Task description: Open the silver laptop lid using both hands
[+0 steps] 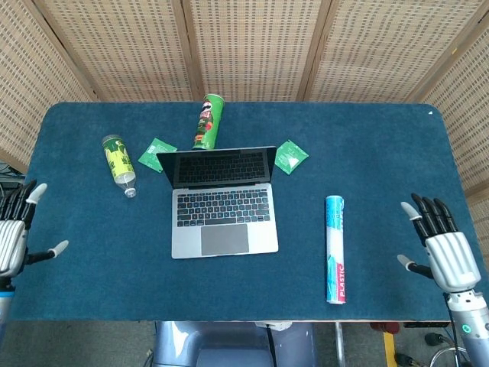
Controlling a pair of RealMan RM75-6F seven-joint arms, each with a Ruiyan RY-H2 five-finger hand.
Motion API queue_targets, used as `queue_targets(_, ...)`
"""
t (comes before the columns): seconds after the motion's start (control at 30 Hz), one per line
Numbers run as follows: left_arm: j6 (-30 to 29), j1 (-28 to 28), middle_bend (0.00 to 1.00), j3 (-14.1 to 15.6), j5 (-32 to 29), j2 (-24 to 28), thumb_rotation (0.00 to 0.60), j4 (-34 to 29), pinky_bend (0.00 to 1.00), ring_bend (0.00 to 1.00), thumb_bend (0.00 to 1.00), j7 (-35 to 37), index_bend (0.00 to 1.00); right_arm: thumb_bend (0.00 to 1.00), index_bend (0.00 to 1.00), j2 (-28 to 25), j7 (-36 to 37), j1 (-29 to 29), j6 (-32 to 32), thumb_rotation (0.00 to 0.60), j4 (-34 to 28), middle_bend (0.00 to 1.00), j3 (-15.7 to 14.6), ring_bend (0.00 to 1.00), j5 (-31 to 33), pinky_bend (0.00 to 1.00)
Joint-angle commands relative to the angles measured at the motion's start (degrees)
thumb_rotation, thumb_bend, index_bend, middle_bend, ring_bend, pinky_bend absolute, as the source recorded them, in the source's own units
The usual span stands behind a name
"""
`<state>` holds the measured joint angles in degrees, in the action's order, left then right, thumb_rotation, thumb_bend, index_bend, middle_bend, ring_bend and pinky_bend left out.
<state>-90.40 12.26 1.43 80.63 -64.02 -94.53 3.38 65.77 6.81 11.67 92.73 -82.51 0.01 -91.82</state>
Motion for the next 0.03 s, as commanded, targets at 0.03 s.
queue_targets(0.03, -1.39, -2.97, 0.0, 2.14, 1.9, -0.54, 0.6, 2.47, 0.0, 0.0, 0.0, 1.54, 0.0, 0.0, 0.0, -0.08, 0.75, -2.5, 2.38, 0.6, -0.63, 0.0, -0.66, 0.0, 0.3, 0.0)
